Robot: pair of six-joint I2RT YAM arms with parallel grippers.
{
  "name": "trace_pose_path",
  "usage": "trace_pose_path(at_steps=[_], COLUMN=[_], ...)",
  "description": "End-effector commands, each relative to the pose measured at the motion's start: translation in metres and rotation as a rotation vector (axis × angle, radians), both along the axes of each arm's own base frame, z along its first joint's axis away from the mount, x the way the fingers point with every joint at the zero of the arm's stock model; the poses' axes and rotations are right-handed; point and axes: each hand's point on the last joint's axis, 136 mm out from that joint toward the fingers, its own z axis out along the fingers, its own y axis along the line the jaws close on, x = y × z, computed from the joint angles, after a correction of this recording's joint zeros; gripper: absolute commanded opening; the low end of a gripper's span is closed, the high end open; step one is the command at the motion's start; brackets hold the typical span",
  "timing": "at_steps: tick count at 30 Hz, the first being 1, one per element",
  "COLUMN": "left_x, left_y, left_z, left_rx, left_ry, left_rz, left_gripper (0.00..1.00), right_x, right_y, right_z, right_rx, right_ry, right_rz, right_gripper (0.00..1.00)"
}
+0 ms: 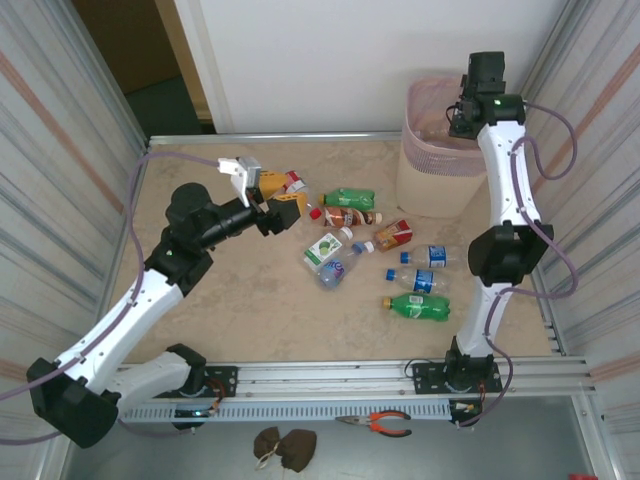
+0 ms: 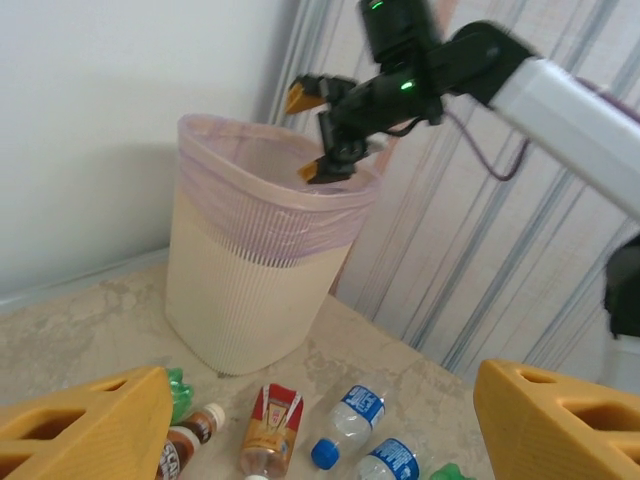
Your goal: Put the plastic bottles in the bin
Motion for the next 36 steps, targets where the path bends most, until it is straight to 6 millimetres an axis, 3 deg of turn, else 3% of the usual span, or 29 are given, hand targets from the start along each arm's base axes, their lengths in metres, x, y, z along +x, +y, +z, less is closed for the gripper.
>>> trace_pose_path(at_steps=[1, 6, 11, 15, 23, 30, 36], left_x=[0.015, 0.032, 0.05, 0.067, 0.104, 0.141, 0.169], left_y=[0.008, 0.012, 0.015, 0.019, 0.027, 0.042, 0.046], left_z=[-0.006, -0.028, -0.05, -0.069, -0.116, -0.163, -0.194], left_rx=[0.012, 0.049, 0.04, 0.035, 0.073, 0.128, 0.24], left_ry=[0.081, 0.2, 0.327, 0.434, 0.693, 0.897, 1.02], left_rz=[0.083, 0.153, 0.186, 0.236, 0.413, 0.653, 0.81], left_gripper=[0.79, 0.79, 0.76, 0.75, 0.74, 0.76, 0.8], right_x=[-0.021, -0.029, -0.053, -0.075, -0.119, -0.143, -0.15], right_y=[0.004, 0.03, 0.056, 0.078, 0.101, 0.086, 0.076], right_z=[0.032, 0.079, 0.12, 0.136, 0.105, 0.078, 0.064], right_rx=[-0.081, -0.259, -0.51, -0.681, -0.849, -0.875, -0.89], right_ry=[-0.05, -0.21, -0.316, -0.355, -0.278, -0.198, -0.154], right_rz=[0.031, 0.21, 0.347, 0.439, 0.542, 0.529, 0.509], right_gripper=[0.81, 0.77, 0.72, 0.72, 0.72, 0.73, 0.74])
